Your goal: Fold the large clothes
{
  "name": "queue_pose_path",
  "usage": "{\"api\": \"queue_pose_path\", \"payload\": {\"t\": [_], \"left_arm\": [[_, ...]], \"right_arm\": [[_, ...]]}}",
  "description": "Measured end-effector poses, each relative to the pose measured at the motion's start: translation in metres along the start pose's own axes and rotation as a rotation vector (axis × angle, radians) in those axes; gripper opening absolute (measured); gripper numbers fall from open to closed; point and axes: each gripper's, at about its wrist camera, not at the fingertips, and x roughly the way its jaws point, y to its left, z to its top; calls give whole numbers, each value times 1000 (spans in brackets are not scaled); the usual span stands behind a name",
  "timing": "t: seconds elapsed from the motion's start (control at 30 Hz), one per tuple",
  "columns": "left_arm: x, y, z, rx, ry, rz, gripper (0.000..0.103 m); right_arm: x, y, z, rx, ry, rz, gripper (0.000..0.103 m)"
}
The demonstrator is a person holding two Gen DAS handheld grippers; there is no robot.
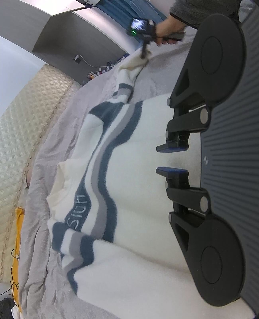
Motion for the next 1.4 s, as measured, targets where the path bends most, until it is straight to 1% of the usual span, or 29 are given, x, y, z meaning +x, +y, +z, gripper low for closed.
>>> {"api": "queue_pose_path", "payload": {"t": [0.03,0.13,0.27,0.37,0.5,0.57,0.63,0.7,0.87,0.9,0.93,0.97,1.0,1.1,1.2,1.33,1.4], "left_arm": [[2,0,0,1,5,3,18],[8,0,0,3,17,9,18],[13,-1,3,3,20,14,18],[19,-2,9,7,20,18,18],[27,0,15,15,25,27,18],[31,1,18,11,32,33,18],[32,4,22,9,32,42,18],[31,6,24,7,27,49,18],[19,9,27,24,-11,47,18],[16,10,28,25,-17,48,18],[12,10,27,23,-24,48,18],[8,12,27,18,-30,48,18],[4,14,27,13,-33,50,18],[-9,16,25,7,-48,49,18],[-21,19,23,13,-66,46,19],[-36,20,19,20,-90,55,19],[-48,20,17,21,-107,53,19]], "right_arm": [[2,-10,8,28,-22,-26,10],[18,-41,33,104,-76,-92,9],[59,-88,52,239,-21,-151,8],[88,-109,53,279,23,-168,8],[124,-109,41,262,88,-175,8],[132,-104,33,290,104,-167,8],[130,-101,27,327,99,-164,8],[123,-104,26,393,70,-151,9],[91,-108,30,457,41,-115,13],[82,-107,31,463,47,-105,20],[75,-106,32,469,52,-97,37],[62,-103,34,477,56,-79,47],[51,-100,34,482,53,-67,61],[9,-86,40,482,30,-2,61],[-45,-60,49,443,11,65,60],[-126,-17,62,378,-48,229,60],[-173,6,66,372,-76,333,60]]}}
